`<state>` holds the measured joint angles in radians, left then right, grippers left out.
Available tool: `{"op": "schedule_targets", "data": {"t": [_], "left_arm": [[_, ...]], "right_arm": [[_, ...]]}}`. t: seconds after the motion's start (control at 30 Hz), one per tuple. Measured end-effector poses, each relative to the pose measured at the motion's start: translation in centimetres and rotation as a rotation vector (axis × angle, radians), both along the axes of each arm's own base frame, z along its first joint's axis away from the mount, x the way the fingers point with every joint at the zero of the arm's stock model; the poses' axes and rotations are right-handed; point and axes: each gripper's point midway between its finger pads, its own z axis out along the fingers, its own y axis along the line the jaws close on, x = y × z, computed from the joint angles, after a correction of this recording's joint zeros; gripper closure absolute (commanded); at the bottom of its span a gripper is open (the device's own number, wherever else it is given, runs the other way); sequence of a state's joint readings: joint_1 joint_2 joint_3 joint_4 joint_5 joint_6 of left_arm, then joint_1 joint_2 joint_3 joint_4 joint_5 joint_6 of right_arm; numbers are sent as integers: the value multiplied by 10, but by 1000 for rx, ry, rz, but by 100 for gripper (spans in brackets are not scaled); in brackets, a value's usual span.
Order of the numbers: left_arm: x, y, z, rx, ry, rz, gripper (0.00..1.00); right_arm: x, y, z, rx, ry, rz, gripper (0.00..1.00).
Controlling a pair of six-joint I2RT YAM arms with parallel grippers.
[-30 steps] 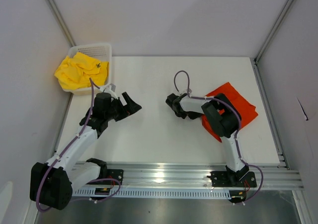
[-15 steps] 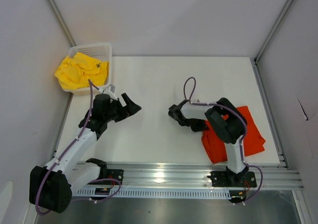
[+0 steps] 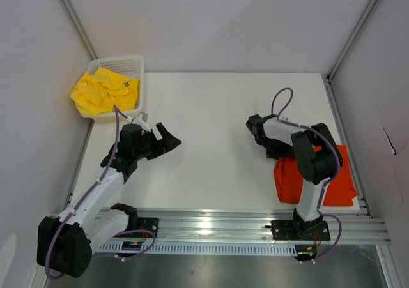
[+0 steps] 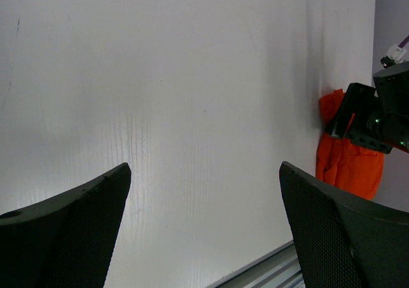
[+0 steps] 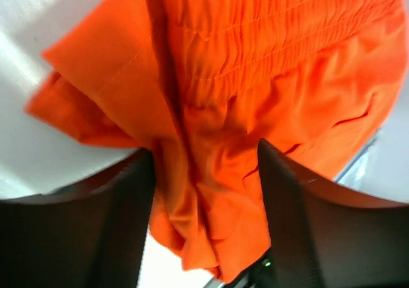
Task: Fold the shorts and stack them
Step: Neatly place the folded shorts to the corner, then grab the shorts from the pile
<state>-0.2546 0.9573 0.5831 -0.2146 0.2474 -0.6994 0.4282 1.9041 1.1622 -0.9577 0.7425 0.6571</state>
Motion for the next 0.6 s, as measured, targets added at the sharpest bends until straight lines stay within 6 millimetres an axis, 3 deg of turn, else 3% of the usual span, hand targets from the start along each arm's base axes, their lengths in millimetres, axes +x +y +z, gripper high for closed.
{"op": "schedule_targets", "data": {"t": [0.13,0.23,0.27,0.4,0.5,0.6], "left_arm": [[-2,2,5,3,-14,9,1],[-4,7,3,20,-6,31,1],[-5,9,2,26,1,36,1],[-7,16,-1,56,34,64,1],[-6,21,8,67,26,86,1],[-5,26,18,70,4,108,1]], "right_arm": [[6,13,7,50,-47,22,24],[12,27,16,118,-103,45,8],[14,33,24,147,-135,58,1],[21,57,72,300,-318,148,1],[25,80,113,458,-482,242,1],[22,95,135,594,-611,334,0]]}}
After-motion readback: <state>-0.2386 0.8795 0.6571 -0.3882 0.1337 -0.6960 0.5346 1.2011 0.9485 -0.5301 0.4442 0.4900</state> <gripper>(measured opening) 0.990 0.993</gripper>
